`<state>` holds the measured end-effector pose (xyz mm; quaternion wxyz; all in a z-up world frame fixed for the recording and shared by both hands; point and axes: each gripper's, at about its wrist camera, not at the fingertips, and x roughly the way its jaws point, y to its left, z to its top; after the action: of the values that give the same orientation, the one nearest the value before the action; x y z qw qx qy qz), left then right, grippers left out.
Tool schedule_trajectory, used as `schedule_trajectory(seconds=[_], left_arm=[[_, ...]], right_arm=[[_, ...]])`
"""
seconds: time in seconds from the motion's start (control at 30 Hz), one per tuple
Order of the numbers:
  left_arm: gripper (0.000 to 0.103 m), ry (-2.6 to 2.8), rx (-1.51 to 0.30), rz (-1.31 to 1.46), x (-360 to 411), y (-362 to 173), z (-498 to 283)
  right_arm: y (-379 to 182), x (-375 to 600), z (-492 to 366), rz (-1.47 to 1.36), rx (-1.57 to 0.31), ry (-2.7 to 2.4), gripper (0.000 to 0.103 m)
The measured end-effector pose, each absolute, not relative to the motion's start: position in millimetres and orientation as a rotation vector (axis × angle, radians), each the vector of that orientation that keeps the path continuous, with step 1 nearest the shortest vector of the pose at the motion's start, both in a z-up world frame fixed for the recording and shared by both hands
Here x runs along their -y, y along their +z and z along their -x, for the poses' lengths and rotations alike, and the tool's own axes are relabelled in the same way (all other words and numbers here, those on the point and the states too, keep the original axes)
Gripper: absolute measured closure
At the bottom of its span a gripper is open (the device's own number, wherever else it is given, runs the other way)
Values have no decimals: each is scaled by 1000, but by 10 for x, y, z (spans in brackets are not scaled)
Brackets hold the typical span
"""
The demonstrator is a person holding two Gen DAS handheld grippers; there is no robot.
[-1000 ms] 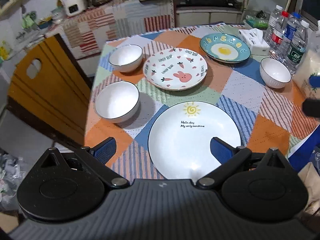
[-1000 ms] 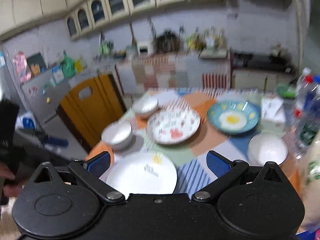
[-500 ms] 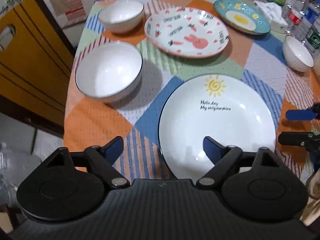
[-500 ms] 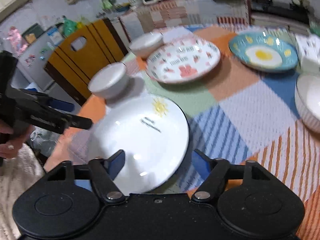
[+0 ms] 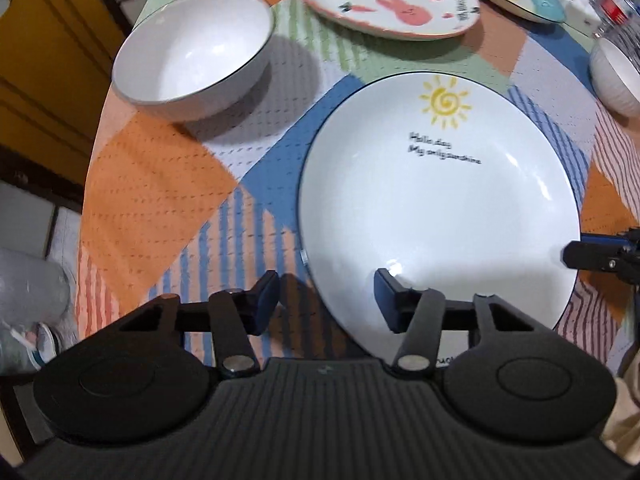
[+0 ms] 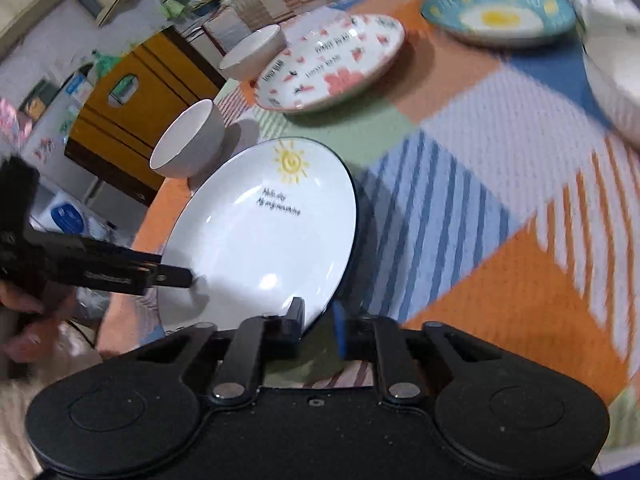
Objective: Organize plates and bowls
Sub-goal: 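Close the right gripper on the sun plate rim and lift it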
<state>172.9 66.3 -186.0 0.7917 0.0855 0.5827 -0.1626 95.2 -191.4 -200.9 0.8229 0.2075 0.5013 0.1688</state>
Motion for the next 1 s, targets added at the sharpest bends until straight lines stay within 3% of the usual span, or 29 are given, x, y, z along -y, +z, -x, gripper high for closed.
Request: schedule_trajectory(seconds=[0.03,0.07,0.33,0.63,0.83,1.0], left_arm=[[66,-363,-1242,-201,-629,-1847,-1700],[68,-371,-1235,-211,-600,-1835,-1670],[77,-339,-1236,-141,-697,-1797,-1674],[77,-390,-1166,-125,-593,-1574,-1658],[77,-443,-983,-247,-274,-1289,-1638],[78,-524,-993,-251,8,-1256,-1783]], right_arm=[[-2030,1932,-940,-465,-1063,359,85],[-2046,1947,-926,-486,-1061,357,85],[-2224,1936,-954,-550,-1016,365,85],[-2131,2039,-932,-513,-1000,378,84],[-1951,2229,-881,-539,-946,362,83],[-1758,2525,-873,-526,-877,300,83]])
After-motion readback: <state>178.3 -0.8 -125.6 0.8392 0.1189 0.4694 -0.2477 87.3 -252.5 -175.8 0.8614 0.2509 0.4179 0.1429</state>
